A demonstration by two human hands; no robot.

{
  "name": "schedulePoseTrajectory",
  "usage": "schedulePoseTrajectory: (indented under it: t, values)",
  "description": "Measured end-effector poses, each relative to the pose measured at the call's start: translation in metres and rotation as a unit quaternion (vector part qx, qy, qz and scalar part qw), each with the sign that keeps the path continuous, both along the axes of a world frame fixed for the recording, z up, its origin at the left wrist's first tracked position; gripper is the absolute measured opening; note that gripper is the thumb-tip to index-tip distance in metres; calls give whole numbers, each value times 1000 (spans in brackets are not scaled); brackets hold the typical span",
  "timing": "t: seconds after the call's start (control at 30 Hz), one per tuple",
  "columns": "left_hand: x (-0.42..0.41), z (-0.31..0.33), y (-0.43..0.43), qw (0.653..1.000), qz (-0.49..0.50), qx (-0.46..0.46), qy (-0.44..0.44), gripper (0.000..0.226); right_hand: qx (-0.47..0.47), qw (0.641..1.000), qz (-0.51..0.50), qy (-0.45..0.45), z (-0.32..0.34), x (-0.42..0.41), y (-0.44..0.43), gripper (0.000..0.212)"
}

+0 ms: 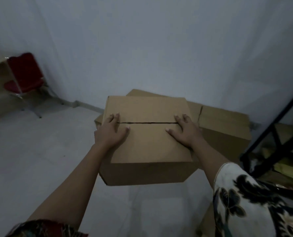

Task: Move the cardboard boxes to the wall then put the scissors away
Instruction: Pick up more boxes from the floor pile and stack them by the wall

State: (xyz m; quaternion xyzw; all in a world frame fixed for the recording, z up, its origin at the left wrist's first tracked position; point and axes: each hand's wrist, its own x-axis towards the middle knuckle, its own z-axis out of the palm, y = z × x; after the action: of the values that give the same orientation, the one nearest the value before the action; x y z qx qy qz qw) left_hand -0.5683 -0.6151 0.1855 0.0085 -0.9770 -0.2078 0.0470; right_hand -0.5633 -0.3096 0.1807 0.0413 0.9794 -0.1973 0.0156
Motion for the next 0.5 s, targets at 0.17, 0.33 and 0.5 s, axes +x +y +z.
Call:
schedulePoseTrajectory:
  t: [0.17, 0.33, 0.5]
  values:
    - [-85, -1, 51, 995, -81, 59, 11, 80, 47, 996, -71, 7, 10, -44, 49, 86]
    - [-173, -4, 103, 985, -163, 59, 8, 86, 57, 988, -142, 13, 13, -86, 97, 100]
    - [-252, 8, 157, 969, -240, 51, 35, 81, 50, 974, -219, 24, 21, -115, 130, 100]
